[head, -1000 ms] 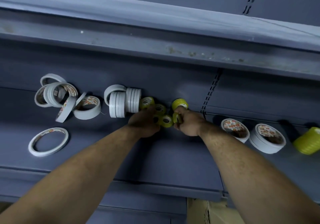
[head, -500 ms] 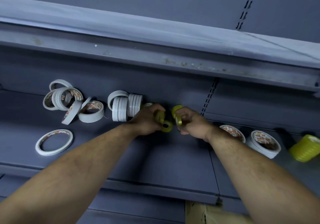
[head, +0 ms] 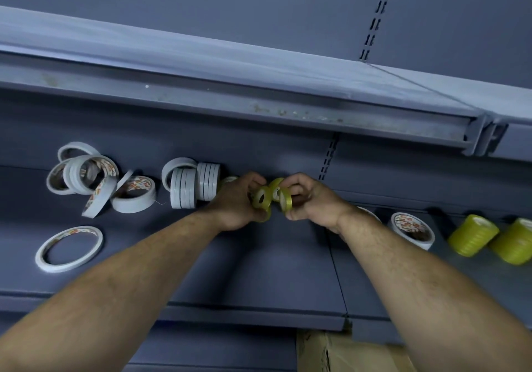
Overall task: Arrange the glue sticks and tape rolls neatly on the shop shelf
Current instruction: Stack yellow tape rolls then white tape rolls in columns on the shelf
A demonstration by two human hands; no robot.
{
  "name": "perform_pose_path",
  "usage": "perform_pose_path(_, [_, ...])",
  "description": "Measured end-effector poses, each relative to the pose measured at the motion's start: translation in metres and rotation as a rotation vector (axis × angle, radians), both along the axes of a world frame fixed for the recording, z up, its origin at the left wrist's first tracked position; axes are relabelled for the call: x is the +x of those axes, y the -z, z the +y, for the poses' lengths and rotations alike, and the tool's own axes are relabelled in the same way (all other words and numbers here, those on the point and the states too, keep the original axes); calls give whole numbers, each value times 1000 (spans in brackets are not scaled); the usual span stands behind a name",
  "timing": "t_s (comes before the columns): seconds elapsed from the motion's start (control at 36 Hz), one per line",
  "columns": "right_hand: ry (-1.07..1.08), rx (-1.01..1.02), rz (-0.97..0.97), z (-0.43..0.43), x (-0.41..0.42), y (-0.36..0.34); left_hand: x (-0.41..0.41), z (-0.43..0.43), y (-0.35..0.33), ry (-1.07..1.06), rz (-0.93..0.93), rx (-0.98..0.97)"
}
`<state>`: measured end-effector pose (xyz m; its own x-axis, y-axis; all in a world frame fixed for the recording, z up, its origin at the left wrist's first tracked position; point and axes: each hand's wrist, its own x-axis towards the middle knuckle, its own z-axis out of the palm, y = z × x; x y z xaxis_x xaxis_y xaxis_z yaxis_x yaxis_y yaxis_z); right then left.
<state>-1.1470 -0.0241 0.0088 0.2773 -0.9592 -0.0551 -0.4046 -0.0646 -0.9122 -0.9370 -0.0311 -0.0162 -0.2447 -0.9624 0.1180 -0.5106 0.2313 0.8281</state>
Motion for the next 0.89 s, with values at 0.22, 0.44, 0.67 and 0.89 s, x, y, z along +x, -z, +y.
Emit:
perform_pose_path(0.22, [-35,289,-467,10,-15,-9,1,3,-6,-60,-29,-106])
perform_pose_path(0.44, [0,435,-657,16,-14,-17,2,4,-6,-36,-61,-142])
perform_pose_path(0.67, [53,423,-604,20,-9,-16,4,7,-7,-27,-97,-156])
perform_pose_path(0.89, [255,-18,40,25,-2,-1,-1,6,-4,-18,-155,-226])
